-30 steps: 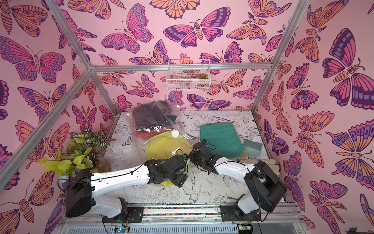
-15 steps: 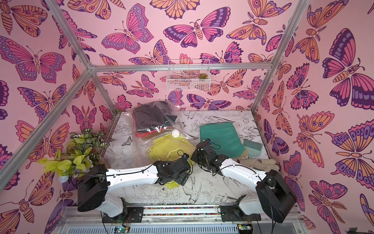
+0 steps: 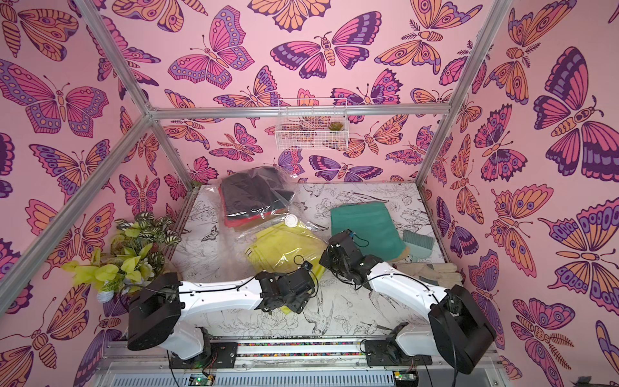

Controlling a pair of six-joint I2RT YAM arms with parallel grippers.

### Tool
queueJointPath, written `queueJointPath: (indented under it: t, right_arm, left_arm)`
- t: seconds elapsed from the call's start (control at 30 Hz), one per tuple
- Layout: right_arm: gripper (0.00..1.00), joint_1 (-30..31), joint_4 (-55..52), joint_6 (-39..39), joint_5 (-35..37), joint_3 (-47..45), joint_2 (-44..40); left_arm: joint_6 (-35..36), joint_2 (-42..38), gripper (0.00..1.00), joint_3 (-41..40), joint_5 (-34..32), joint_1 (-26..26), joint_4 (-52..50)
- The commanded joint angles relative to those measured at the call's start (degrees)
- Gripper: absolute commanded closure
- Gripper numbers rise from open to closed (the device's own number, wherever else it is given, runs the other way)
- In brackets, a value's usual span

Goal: Take the trousers out of the vacuum bag
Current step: Take out the trousers from the vacuum bag.

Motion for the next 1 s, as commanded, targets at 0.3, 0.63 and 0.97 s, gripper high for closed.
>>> queueJointPath:
  t: [0.3, 0.63, 0.97]
  right_arm:
    - [1.00, -1.04, -0.72, -2.11, 0.04, 2.55, -1.46]
    - [0.66, -1.03, 2.91, -1.71, -3.31, -0.68, 1.80]
    - [0.34, -0.92, 5.89, -0.32, -4.58, -3.99, 3.09]
  left_arm:
    - [0.53, 0.47, 0.82, -1.27, 3.59, -0.47, -2.00]
    - [0.18, -3.26, 1.00, -1.80, 3.22, 0.05, -2.09]
    - [0.36, -6.97, 1.00, -1.29, 3.57, 1.37, -3.58]
